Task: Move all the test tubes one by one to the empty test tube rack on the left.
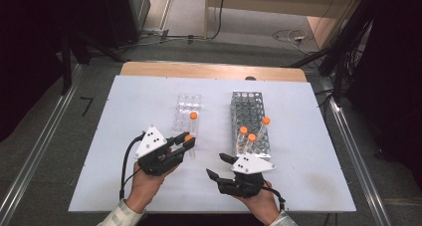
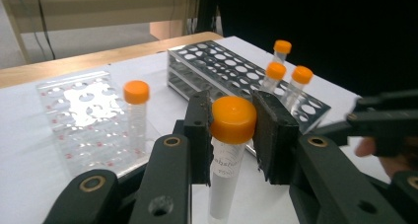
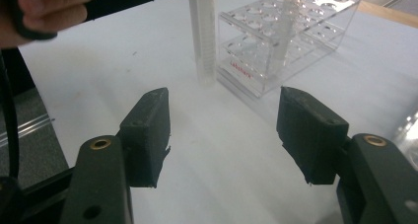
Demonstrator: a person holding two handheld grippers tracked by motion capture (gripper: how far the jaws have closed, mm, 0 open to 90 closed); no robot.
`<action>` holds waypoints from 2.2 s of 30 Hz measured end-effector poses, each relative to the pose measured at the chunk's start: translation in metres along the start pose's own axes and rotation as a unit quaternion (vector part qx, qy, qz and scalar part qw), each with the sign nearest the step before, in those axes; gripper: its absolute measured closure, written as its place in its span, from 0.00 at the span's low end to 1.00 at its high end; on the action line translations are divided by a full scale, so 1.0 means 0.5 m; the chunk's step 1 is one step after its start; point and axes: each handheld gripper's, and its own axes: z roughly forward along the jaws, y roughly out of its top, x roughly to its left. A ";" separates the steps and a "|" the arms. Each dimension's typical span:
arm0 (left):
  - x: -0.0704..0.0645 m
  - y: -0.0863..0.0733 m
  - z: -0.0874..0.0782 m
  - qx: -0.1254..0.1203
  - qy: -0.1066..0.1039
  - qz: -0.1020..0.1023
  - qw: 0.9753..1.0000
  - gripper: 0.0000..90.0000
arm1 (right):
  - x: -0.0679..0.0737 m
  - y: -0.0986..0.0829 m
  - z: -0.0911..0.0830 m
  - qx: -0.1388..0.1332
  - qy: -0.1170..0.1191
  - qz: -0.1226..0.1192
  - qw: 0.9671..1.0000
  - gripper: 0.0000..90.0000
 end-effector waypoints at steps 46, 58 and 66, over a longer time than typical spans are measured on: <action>0.114 0.073 0.101 -0.022 0.111 0.002 0.994 0.78 | -0.038 -0.047 -0.084 -0.008 -0.016 0.034 0.999 0.39; 0.110 0.050 0.118 -0.001 0.108 0.003 0.994 0.77 | -0.039 -0.048 -0.083 -0.008 -0.018 0.035 0.999 0.39; 0.112 0.034 0.123 0.006 0.106 -0.001 0.994 0.76 | -0.039 -0.050 -0.082 -0.006 -0.018 0.038 0.999 0.39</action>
